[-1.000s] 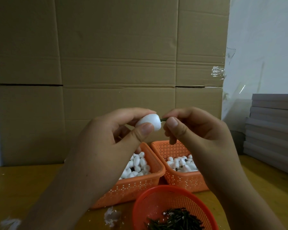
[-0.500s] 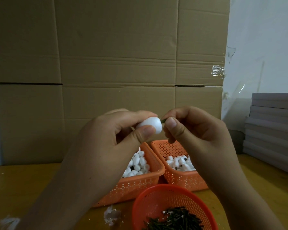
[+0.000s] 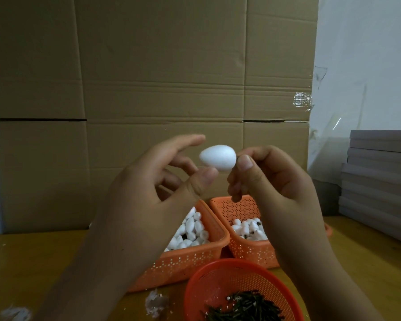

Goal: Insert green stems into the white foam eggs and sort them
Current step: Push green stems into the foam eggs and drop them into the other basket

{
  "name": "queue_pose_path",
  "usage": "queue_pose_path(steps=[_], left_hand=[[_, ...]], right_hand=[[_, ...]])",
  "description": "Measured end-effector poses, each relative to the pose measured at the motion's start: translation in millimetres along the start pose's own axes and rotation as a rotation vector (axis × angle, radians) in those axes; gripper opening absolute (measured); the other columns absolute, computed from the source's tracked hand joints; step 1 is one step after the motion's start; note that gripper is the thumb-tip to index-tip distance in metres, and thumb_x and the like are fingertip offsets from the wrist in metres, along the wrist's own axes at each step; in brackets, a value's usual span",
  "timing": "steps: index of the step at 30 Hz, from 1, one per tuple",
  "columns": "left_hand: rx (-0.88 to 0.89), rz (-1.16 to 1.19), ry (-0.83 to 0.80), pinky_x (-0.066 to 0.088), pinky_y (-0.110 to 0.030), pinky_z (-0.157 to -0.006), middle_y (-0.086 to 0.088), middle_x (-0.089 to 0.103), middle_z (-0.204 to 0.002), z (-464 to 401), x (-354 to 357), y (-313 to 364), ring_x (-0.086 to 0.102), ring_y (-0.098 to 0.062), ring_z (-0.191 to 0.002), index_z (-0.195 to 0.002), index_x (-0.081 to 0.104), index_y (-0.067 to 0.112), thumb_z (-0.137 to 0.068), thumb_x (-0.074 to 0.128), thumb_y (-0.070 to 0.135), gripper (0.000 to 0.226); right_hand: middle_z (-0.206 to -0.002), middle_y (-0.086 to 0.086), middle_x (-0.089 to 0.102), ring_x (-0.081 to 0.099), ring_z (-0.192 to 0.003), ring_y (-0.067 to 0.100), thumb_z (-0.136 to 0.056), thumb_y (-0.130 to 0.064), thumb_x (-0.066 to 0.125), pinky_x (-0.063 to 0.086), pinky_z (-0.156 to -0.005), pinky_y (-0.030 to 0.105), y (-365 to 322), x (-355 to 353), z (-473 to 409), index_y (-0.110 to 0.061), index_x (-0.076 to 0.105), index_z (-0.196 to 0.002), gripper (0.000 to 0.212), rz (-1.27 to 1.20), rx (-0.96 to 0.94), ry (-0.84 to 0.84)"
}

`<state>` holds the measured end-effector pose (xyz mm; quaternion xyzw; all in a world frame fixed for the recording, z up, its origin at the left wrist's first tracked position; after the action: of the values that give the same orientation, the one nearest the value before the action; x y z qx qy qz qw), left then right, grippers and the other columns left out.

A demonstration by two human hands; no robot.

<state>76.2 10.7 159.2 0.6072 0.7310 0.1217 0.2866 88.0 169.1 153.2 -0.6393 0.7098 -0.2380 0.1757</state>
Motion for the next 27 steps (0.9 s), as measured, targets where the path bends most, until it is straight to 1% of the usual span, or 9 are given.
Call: queue_pose_path(steps=[2, 5, 8, 14, 17, 20, 23, 25, 27], left_hand=[[-0.007, 0.028, 0.052, 0.05, -0.028, -0.065, 0.013, 0.068, -0.094, -1.0, -8.5, -3.3, 0.067, -0.007, -0.067, -0.111, 0.062, 0.053, -0.074, 0.053, 0.066, 0.04], [0.016, 0.034, 0.115, 0.05, -0.016, -0.06, 0.012, 0.069, -0.088, -0.5, -18.3, -0.7, 0.066, -0.006, -0.063, -0.106, 0.066, 0.042, -0.083, 0.047, 0.06, 0.035], [0.008, 0.033, 0.129, 0.049, -0.013, -0.058, 0.011, 0.069, -0.085, 0.2, -19.7, -0.4, 0.066, -0.007, -0.062, -0.103, 0.067, 0.042, -0.085, 0.045, 0.059, 0.033], [0.003, 0.009, 0.115, 0.048, -0.011, -0.058, 0.012, 0.069, -0.082, 0.7, -15.5, 0.5, 0.066, -0.006, -0.061, -0.097, 0.068, 0.042, -0.087, 0.044, 0.058, 0.031], [-0.005, 0.009, 0.112, 0.046, -0.01, -0.056, 0.012, 0.069, -0.079, 0.8, -14.8, 0.7, 0.065, -0.006, -0.059, -0.094, 0.07, 0.041, -0.085, 0.044, 0.058, 0.032], [-0.031, 0.022, 0.058, 0.049, -0.016, -0.06, 0.013, 0.069, -0.083, 0.7, -8.8, -0.9, 0.065, -0.005, -0.062, -0.094, 0.069, 0.043, -0.08, 0.046, 0.064, 0.035], [-0.07, -0.002, -0.091, 0.052, -0.022, -0.062, 0.022, 0.069, -0.096, 2.7, 9.2, -3.7, 0.067, -0.005, -0.073, -0.1, 0.065, 0.052, -0.074, 0.053, 0.071, 0.035], [-0.08, -0.002, -0.182, 0.055, -0.024, -0.067, 0.028, 0.066, -0.105, 5.1, 21.5, -3.1, 0.068, -0.005, -0.081, -0.105, 0.06, 0.058, -0.069, 0.058, 0.071, 0.039], [-0.061, 0.003, -0.208, 0.055, -0.028, -0.072, 0.029, 0.064, -0.11, 5.9, 26.0, -0.9, 0.068, -0.003, -0.086, -0.107, 0.057, 0.06, -0.065, 0.059, 0.067, 0.042]], right_hand=[[-0.064, -0.003, 0.063, 0.059, -0.059, 0.006, -0.082, -0.03, 0.055, 0.051, -0.058, 0.021, 0.7, -3.3, -1.0, -0.007, 0.062, -0.086, 0.025, 0.003, 0.013, 0.023], [-0.061, -0.003, 0.06, 0.056, -0.055, 0.007, -0.086, -0.028, 0.053, 0.049, -0.056, 0.02, 3.3, -7.5, -2.0, -0.005, 0.058, -0.082, 0.024, 0.003, 0.032, 0.053], [-0.058, -0.001, 0.053, 0.05, -0.052, 0.007, -0.094, -0.016, 0.049, 0.045, -0.052, 0.018, 6.1, -9.8, -1.4, -0.003, 0.053, -0.074, 0.024, -0.002, 0.038, 0.071], [-0.051, 0.01, 0.046, 0.044, -0.045, 0.007, -0.094, -0.019, 0.051, 0.04, -0.047, 0.018, 1.4, -11.5, -0.6, 0.006, 0.049, -0.064, 0.038, 0.078, -0.017, 0.08], [-0.048, 0.008, 0.048, 0.043, -0.042, 0.008, -0.095, -0.021, 0.054, 0.038, -0.045, 0.02, -1.1, -16.7, 0.2, 0.003, 0.05, -0.058, 0.045, 0.117, -0.043, 0.111], [-0.045, 0.006, 0.05, 0.043, -0.041, 0.007, -0.09, -0.026, 0.053, 0.038, -0.045, 0.02, -0.9, -18.1, 0.4, -0.002, 0.05, -0.053, 0.044, 0.111, -0.032, 0.116], [-0.045, 0.004, 0.051, 0.045, -0.04, 0.008, -0.092, -0.028, 0.057, 0.039, -0.045, 0.019, -0.7, -13.2, 0.8, -0.001, 0.051, -0.054, 0.048, 0.086, -0.016, 0.086], [-0.047, 0.006, 0.053, 0.047, -0.041, 0.009, -0.088, -0.03, 0.056, 0.04, -0.045, 0.019, -0.4, -10.9, 1.1, 0.003, 0.053, -0.057, 0.045, 0.044, -0.005, 0.078], [-0.05, 0.006, 0.056, 0.049, -0.044, 0.008, -0.084, -0.03, 0.055, 0.043, -0.046, 0.019, -0.1, -8.5, 1.0, 0.003, 0.056, -0.061, 0.041, 0.02, 0.006, 0.062]])
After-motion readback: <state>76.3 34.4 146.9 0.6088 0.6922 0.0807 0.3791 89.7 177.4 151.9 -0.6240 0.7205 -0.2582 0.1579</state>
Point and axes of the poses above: each hand's wrist, its own z-axis away from the middle knuckle, its own x-axis out of the palm, y = z × x, the point moved 10 cm from there along -z, towards the middle knuckle
